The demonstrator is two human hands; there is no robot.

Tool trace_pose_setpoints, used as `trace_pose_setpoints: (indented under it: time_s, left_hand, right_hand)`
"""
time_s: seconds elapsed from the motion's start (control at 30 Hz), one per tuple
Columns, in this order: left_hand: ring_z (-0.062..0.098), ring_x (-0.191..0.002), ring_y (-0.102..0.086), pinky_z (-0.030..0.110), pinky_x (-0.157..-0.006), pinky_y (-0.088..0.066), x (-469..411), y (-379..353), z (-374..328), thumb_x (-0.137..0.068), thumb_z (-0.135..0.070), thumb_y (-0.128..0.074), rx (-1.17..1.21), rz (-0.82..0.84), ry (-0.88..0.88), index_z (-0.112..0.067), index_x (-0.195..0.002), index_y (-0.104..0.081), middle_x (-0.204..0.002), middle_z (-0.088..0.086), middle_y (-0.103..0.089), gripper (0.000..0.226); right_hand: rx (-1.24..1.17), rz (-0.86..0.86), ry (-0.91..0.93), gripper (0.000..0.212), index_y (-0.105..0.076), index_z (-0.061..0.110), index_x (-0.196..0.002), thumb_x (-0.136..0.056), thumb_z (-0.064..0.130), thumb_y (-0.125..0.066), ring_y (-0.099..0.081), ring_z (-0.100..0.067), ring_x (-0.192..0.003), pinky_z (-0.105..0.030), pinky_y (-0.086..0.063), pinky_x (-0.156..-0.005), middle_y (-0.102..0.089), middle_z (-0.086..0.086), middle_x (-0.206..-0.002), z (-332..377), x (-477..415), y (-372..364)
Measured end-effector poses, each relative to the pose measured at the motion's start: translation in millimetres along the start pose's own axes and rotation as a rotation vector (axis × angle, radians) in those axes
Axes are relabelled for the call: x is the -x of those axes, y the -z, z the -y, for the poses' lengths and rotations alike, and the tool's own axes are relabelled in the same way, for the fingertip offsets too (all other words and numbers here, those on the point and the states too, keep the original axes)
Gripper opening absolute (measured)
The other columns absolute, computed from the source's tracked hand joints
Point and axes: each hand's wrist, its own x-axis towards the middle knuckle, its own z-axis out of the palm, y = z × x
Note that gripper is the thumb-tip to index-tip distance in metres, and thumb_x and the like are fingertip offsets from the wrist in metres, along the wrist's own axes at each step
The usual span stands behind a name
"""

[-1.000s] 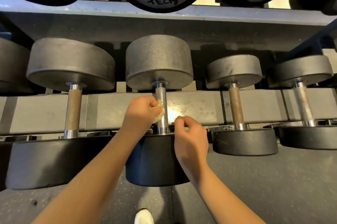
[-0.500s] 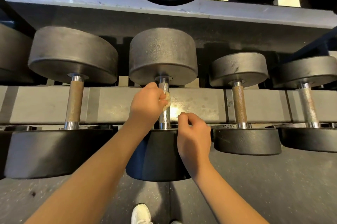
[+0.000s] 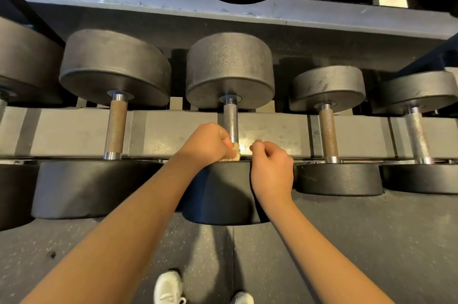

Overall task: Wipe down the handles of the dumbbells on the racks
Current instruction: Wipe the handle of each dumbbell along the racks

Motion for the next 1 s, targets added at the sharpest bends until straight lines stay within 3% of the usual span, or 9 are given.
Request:
trace_pose_setpoints:
  time_s: [0.1, 0.2, 0.47, 0.57, 0.63, 0.7, 0.8, 0.9, 1.0]
  left_hand:
    - [0.004, -0.075, -0.057, 0.019, -0.073, -0.043, 3.1, 1.1, 3.4, -0.077, -0.017, -0.078, 0.071, -0.032, -0.012, -0.016, -0.078, -0.07, -0.078, -0.008, -0.062, 0.009]
    - [0.009, -0.075, -0.058, 0.022, -0.07, -0.045, 8.3, 6.0, 10.2, -0.082, -0.016, -0.072, 0.06, -0.187, -0.045, -0.014, -0.083, -0.069, -0.08, -0.005, -0.064, 0.003]
    - [0.008, -0.077, -0.055, 0.021, -0.069, -0.038, 34.8, 70.8, 66.7, -0.085, -0.018, -0.068, 0.003, -0.424, -0.084, -0.017, -0.081, -0.065, -0.084, -0.006, -0.057, 0.005]
    - [0.009, -0.076, -0.06, 0.016, -0.062, -0.042, 41.1, 93.4, 88.8, -0.085, -0.019, -0.07, 0.162, -0.449, 0.007, -0.019, -0.085, -0.065, -0.085, -0.001, -0.064, 0.004]
    - [0.009, -0.069, -0.059, 0.013, -0.057, -0.04, 43.6, 106.8, 97.4, -0.085, -0.017, -0.069, 0.099, -0.486, 0.0, -0.016, -0.079, -0.067, -0.078, 0.0, -0.065, 0.006]
    - [0.015, -0.068, -0.056, 0.02, -0.062, -0.042, 44.5, 119.5, 106.1, -0.084, -0.014, -0.068, -0.037, -0.559, -0.019, -0.007, -0.075, -0.069, -0.074, 0.005, -0.063, 0.012]
    - [0.027, -0.079, -0.06, 0.04, -0.074, -0.049, 40.9, 134.7, 126.3, -0.083, -0.012, -0.067, -0.052, -0.642, -0.002, 0.001, -0.076, -0.068, -0.079, 0.014, -0.065, 0.015]
    - [0.034, -0.076, -0.06, 0.045, -0.072, -0.05, 32.7, 140.9, 139.0, -0.084, -0.007, -0.063, -0.01, -0.652, -0.002, 0.008, -0.075, -0.065, -0.076, 0.022, -0.065, 0.018]
    - [0.025, -0.07, -0.053, 0.032, -0.068, -0.044, 23.4, 142.2, 143.2, -0.086, -0.009, -0.061, -0.01, -0.605, 0.002, 0.005, -0.08, -0.064, -0.083, 0.023, -0.065, 0.016]
  right_hand:
    - [0.01, 0.007, 0.001, 0.039, -0.05, 0.001, -0.059, -0.093, 0.021, -0.049, -0.031, -0.009, -0.051, -0.03, -0.028, -0.051, -0.04, -0.003, -0.053, -0.6, 1.1, -0.1]
    - [0.052, 0.004, 0.037, 0.04, -0.052, -0.001, -0.061, -0.094, 0.022, -0.048, -0.035, -0.014, -0.053, -0.031, -0.029, -0.051, -0.045, -0.008, -0.056, -1.1, 2.2, -1.0]
    - [0.299, -0.064, 0.3, 0.042, -0.035, 0.022, -0.05, -0.091, 0.016, -0.044, -0.034, -0.011, -0.048, -0.029, -0.027, -0.049, -0.037, 0.005, -0.05, 6.9, 6.0, -12.9]
    - [0.522, -0.039, 0.453, 0.03, -0.059, 0.017, -0.06, -0.086, 0.024, -0.044, -0.051, -0.014, -0.056, -0.034, -0.045, -0.068, -0.056, 0.003, -0.059, 27.2, 19.9, -36.9]
    - [0.528, -0.003, 0.527, 0.024, -0.068, 0.015, -0.073, -0.086, 0.022, -0.049, -0.058, -0.016, -0.066, -0.037, -0.047, -0.08, -0.065, 0.001, -0.071, 43.4, 33.4, -60.8]
    - [0.361, 0.18, 0.361, 0.022, -0.07, 0.016, -0.1, -0.092, 0.022, -0.05, -0.061, -0.016, -0.088, -0.033, -0.046, -0.088, -0.068, 0.0, -0.099, 66.6, 50.9, -85.2]
    - [0.087, 0.432, -0.007, 0.037, -0.053, 0.02, -0.132, -0.098, 0.033, -0.045, -0.049, -0.013, -0.12, -0.029, -0.038, -0.103, -0.053, 0.002, -0.134, 93.2, 72.6, -125.6]
    - [0.123, 0.401, -0.013, 0.042, -0.05, 0.019, -0.134, -0.098, 0.039, -0.041, -0.046, -0.015, -0.125, -0.036, -0.032, -0.11, -0.053, 0.002, -0.134, 100.9, 87.8, -160.9]
    - [0.238, 0.204, 0.084, 0.043, -0.061, 0.019, -0.122, -0.095, 0.039, -0.035, -0.055, -0.015, -0.109, -0.038, -0.039, -0.102, -0.065, 0.002, -0.117, 99.0, 95.2, -179.0]
